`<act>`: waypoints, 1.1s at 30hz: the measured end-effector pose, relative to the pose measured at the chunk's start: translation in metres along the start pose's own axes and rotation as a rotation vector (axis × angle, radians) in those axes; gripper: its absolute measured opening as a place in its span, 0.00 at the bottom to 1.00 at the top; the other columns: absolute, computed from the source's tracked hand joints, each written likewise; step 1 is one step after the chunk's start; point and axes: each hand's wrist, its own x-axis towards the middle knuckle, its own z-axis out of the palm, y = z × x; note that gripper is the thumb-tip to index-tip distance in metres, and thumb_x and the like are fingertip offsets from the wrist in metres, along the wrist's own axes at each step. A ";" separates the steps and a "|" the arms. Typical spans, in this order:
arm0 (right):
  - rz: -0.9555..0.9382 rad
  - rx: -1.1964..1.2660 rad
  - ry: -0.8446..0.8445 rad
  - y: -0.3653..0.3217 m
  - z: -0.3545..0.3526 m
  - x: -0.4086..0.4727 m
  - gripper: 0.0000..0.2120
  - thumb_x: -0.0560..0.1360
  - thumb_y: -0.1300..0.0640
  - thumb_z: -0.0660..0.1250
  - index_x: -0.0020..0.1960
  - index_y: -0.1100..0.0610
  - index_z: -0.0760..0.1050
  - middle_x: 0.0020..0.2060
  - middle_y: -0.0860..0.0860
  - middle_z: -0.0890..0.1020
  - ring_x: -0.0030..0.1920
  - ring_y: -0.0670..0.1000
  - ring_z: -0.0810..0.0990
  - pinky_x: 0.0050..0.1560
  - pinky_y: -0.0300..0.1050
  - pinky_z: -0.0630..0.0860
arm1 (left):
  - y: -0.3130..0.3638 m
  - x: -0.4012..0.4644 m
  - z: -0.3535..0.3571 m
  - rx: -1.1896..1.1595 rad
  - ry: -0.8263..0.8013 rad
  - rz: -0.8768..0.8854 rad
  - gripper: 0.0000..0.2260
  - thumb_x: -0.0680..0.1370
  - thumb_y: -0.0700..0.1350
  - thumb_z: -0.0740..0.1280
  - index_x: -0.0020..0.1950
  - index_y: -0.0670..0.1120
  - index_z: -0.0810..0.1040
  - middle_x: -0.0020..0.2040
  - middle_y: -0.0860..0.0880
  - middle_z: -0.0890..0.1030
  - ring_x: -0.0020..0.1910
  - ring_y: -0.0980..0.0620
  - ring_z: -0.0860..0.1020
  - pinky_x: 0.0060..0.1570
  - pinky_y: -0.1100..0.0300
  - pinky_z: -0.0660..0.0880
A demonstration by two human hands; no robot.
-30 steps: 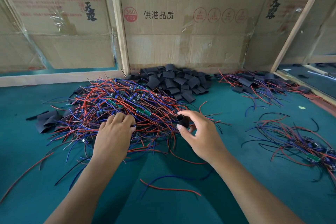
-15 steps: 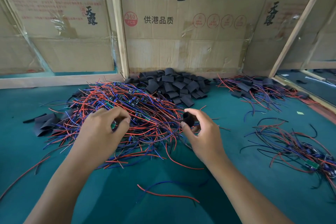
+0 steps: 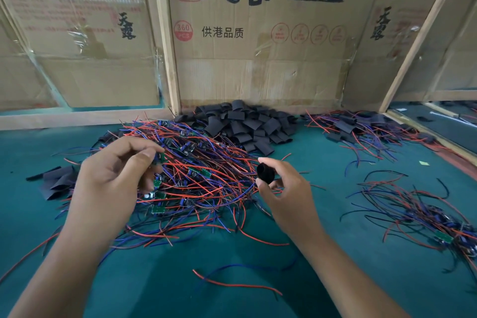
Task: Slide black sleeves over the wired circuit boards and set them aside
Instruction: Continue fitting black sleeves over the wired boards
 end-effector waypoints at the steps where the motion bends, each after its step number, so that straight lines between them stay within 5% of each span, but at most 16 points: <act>1: -0.014 0.013 -0.010 -0.001 0.000 0.000 0.17 0.76 0.57 0.68 0.63 0.46 0.77 0.51 0.41 0.80 0.50 0.43 0.79 0.47 0.28 0.72 | -0.001 0.000 0.000 -0.029 0.005 -0.015 0.08 0.78 0.45 0.63 0.47 0.49 0.83 0.29 0.51 0.79 0.29 0.51 0.74 0.30 0.68 0.73; 5: 0.004 0.139 -0.049 -0.006 -0.001 -0.001 0.17 0.76 0.59 0.69 0.62 0.45 0.78 0.53 0.41 0.81 0.55 0.43 0.79 0.46 0.26 0.74 | -0.002 0.001 0.001 -0.177 0.029 -0.080 0.08 0.77 0.45 0.64 0.44 0.47 0.83 0.32 0.48 0.79 0.27 0.51 0.71 0.26 0.66 0.68; 9: 0.033 0.253 -0.096 -0.015 0.000 -0.003 0.19 0.74 0.57 0.72 0.59 0.38 0.77 0.52 0.40 0.82 0.54 0.46 0.81 0.50 0.35 0.79 | -0.003 0.001 0.002 -0.194 0.031 -0.084 0.08 0.77 0.45 0.64 0.45 0.46 0.83 0.33 0.47 0.80 0.26 0.52 0.70 0.25 0.66 0.67; 15: 0.022 0.249 -0.108 -0.017 0.002 -0.005 0.17 0.72 0.56 0.74 0.60 0.49 0.79 0.50 0.43 0.83 0.44 0.46 0.81 0.46 0.36 0.79 | -0.003 -0.001 0.003 -0.153 0.015 -0.049 0.10 0.75 0.52 0.66 0.46 0.48 0.83 0.33 0.49 0.80 0.28 0.53 0.71 0.25 0.66 0.67; 21: 0.005 0.263 -0.091 -0.023 -0.001 -0.004 0.18 0.72 0.56 0.74 0.57 0.40 0.77 0.47 0.40 0.83 0.43 0.45 0.81 0.45 0.34 0.77 | -0.004 -0.001 0.005 -0.108 -0.008 -0.026 0.10 0.74 0.53 0.65 0.46 0.50 0.83 0.29 0.53 0.78 0.30 0.52 0.72 0.26 0.68 0.67; 30: 0.034 0.228 -0.024 -0.021 -0.002 -0.004 0.14 0.73 0.54 0.74 0.57 0.49 0.79 0.44 0.43 0.83 0.43 0.47 0.82 0.45 0.38 0.79 | -0.005 -0.001 0.006 -0.038 -0.020 -0.058 0.11 0.73 0.56 0.65 0.46 0.52 0.83 0.28 0.53 0.77 0.33 0.45 0.74 0.25 0.68 0.67; 33: 0.014 0.209 -0.029 -0.022 -0.003 -0.005 0.14 0.73 0.55 0.74 0.57 0.48 0.78 0.45 0.42 0.83 0.42 0.47 0.81 0.45 0.38 0.79 | -0.008 -0.001 0.006 0.004 -0.031 -0.064 0.07 0.77 0.50 0.65 0.46 0.51 0.82 0.28 0.53 0.77 0.31 0.49 0.74 0.25 0.69 0.67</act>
